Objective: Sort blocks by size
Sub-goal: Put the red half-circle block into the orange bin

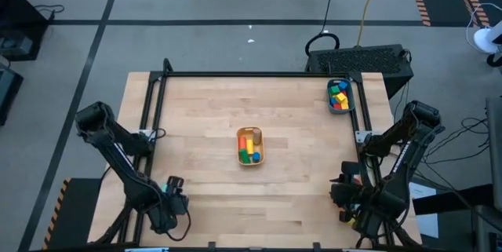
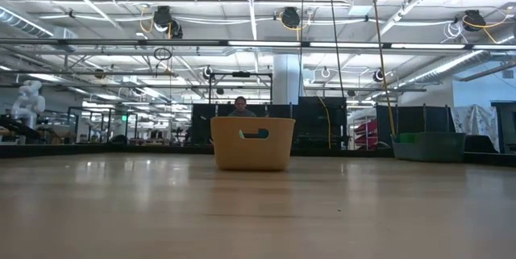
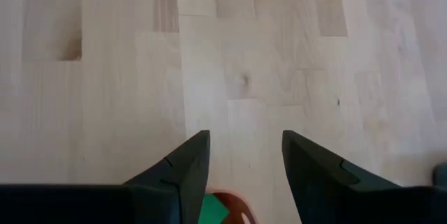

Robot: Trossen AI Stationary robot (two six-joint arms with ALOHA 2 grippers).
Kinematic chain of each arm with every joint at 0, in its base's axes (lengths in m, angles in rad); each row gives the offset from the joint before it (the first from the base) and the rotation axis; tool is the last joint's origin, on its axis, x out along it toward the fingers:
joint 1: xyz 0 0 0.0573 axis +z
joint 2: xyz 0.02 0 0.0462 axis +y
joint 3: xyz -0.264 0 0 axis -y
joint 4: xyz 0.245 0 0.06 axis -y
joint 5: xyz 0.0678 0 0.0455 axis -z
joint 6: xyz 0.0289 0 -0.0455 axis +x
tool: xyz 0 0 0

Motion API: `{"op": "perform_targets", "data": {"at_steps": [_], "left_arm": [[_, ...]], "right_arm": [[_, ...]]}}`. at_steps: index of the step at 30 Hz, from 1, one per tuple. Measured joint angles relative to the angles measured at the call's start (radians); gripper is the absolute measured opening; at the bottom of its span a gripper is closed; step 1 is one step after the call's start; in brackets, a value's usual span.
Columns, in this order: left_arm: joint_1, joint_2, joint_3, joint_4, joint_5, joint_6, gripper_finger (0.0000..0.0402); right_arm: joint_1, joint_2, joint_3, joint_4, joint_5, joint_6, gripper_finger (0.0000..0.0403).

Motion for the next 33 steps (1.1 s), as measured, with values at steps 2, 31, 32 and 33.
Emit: {"op": "perform_targets", "data": {"at_steps": [2, 31, 32, 33], "left_arm": [[0.000, 0.035, -0.003, -0.002, 0.026, 0.027, 0.0240], [0.125, 0.184, 0.033, 0.059, 0.023, -0.008, 0.0134], [0.140, 0.184, 0.041, 0.062, 0.021, 0.001, 0.0134], [0.155, 0.184, 0.049, 0.069, 0.021, 0.021, 0.0134]], "right_arm": [[0.000, 0.000, 0.000, 0.000, 0.000, -0.003, 0.0164], [-0.014, 0.004, -0.056, 0.317, 0.156, -0.374, 0.0164], [-0.023, 0.004, -0.070, 0.353, 0.158, -0.420, 0.0164], [-0.035, 0.004, -0.084, 0.390, 0.160, -0.468, 0.0164]]}}
